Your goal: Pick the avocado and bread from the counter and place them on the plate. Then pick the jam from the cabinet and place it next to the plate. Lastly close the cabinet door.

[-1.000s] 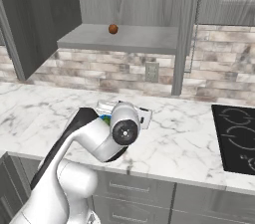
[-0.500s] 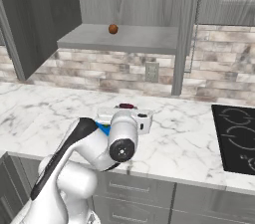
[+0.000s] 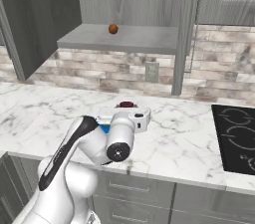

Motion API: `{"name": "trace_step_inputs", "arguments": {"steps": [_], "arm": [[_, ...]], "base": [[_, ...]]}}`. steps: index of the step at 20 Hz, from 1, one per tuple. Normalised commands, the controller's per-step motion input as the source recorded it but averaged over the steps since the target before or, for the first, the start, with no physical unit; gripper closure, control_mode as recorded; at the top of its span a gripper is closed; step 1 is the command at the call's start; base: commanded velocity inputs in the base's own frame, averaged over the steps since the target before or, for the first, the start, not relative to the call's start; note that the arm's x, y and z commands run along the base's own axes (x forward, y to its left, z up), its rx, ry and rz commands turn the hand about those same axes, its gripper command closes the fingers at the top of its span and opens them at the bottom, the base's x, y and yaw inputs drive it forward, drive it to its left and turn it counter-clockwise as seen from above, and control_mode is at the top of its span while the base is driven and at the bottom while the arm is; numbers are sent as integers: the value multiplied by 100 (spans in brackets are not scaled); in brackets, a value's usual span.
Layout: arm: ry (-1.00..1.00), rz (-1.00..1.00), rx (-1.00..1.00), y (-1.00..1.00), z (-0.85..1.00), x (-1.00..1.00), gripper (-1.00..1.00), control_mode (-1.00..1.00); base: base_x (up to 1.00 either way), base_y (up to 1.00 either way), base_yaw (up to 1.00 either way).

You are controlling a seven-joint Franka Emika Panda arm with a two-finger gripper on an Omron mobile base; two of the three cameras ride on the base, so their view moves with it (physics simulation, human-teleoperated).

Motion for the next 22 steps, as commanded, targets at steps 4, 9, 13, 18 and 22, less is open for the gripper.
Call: {"name": "trace_step_inputs", "arguments": {"steps": [4,9,13,18,22], "arm": [[1,0,0,-9,-20,56,100,-100],[0,0,2,-40,-24,25,100,-100],[-2,0,6,-47,-16,2,100,-100],[0,0,4,-37,-13,7,100,-100],[0,0,-1,-9,-20,7,100,-100]], "base": [[0,0,0],[0,0,0],[0,0,0],[0,0,0],[0,0,0]]}}
